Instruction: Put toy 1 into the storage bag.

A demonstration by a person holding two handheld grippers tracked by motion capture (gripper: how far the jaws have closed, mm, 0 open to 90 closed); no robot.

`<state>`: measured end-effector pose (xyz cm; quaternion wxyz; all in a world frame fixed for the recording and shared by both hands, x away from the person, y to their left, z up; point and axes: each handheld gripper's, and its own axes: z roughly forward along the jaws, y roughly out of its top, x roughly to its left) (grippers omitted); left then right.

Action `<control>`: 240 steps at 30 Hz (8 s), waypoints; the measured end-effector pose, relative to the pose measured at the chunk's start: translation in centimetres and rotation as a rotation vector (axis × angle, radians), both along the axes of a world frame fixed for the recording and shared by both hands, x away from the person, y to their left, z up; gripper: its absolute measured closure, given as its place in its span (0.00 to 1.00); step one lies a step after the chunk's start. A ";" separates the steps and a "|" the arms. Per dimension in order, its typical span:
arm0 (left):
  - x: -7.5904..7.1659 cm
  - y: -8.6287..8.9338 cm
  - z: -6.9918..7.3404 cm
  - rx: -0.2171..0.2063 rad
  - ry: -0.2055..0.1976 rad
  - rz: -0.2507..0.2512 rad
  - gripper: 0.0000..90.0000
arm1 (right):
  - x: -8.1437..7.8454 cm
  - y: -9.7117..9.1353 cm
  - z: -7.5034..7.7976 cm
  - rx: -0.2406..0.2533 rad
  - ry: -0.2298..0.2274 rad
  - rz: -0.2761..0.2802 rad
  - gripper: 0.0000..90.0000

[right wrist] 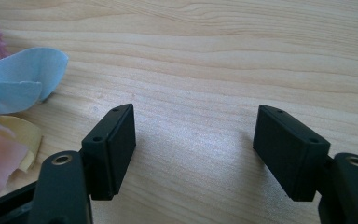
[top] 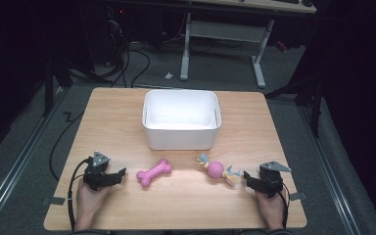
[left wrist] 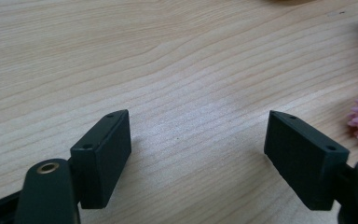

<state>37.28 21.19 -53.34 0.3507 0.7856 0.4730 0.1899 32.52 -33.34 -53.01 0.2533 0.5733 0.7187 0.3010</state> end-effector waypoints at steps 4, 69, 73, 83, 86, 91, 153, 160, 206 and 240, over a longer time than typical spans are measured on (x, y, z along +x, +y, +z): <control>-0.3 0.1 0.8 -0.013 -0.018 -0.009 0.27 | 0.0 0.0 0.0 0.000 0.000 0.000 0.33; 1.7 -12.4 3.1 0.168 0.121 -0.423 0.49 | 0.0 0.1 0.0 -0.001 0.000 0.018 0.32; 1.7 -12.5 3.1 0.172 0.128 -0.426 0.52 | 0.0 0.1 0.0 -0.001 0.000 0.019 0.32; 1.9 -12.7 2.8 0.189 0.161 -0.439 0.59 | 0.0 0.1 0.0 -0.001 0.000 0.020 0.32; 1.8 -12.8 2.8 0.198 0.157 -0.445 0.62 | 0.0 0.1 0.0 -0.001 0.000 0.020 0.32; 1.6 -13.1 3.0 0.227 0.147 -0.457 0.64 | 0.0 0.1 0.0 -0.001 0.000 0.019 0.32; 2.4 -11.9 17.5 0.054 0.037 -0.469 0.66 | 0.0 0.2 0.0 0.000 0.007 0.047 0.30; 3.5 -12.5 18.9 0.045 0.024 -0.470 0.66 | 0.0 0.2 0.0 0.001 0.005 0.051 0.30; 10.6 -16.5 20.8 0.120 -0.009 -0.429 0.66 | 0.0 0.3 0.0 0.001 0.006 0.056 0.30; 13.7 -18.1 17.2 0.161 0.055 -0.378 0.65 | 0.0 0.3 0.0 -0.001 0.007 0.063 0.30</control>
